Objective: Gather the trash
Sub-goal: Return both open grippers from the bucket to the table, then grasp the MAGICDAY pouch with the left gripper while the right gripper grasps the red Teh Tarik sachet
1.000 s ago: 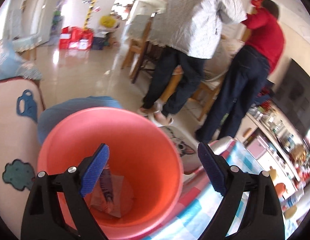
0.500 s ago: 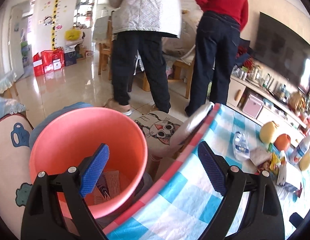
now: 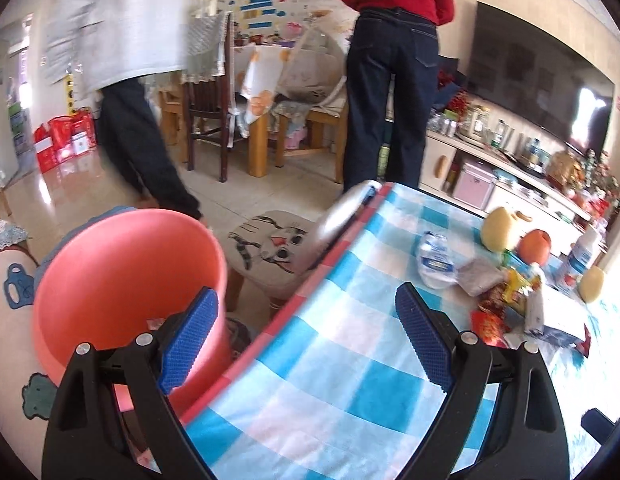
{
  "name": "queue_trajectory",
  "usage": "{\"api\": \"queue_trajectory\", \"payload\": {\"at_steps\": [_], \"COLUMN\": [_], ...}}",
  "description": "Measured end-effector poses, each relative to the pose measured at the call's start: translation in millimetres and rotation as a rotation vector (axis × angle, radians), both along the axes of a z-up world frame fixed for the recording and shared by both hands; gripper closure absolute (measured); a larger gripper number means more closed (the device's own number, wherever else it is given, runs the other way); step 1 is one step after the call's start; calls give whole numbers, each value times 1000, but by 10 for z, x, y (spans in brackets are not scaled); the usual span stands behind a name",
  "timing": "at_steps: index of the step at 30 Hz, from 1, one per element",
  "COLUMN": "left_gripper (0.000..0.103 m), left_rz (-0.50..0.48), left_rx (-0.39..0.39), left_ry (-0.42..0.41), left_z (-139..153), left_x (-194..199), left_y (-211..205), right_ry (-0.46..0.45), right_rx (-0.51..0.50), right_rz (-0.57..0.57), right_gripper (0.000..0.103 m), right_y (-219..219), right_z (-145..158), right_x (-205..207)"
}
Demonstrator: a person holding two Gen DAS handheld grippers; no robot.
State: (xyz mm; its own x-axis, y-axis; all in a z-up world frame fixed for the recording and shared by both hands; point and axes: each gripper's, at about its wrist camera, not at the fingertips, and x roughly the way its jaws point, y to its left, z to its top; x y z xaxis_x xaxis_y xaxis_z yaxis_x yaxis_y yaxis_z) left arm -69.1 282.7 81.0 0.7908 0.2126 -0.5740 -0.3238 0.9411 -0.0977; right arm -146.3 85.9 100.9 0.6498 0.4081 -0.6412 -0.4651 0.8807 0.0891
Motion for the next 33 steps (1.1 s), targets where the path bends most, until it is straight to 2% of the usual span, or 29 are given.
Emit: {"api": "queue_trajectory", "payload": {"at_steps": [14, 23, 33], "left_gripper": [12, 12, 12], "left_rz": [-224, -331, -295], "left_rx": [11, 32, 44], "left_ry": [39, 76, 96], "left_z": [-169, -301, -329], "left_x": [99, 291, 975], "left_y": [-681, -1073, -1085], "right_ry": [8, 26, 38], "right_rx": [59, 141, 196], "right_rz": [-66, -200, -370], "right_gripper": [10, 10, 10], "right_y": [-520, -1202, -1926], "right_z": [-88, -79, -101], "right_x": [-4, 189, 564]}}
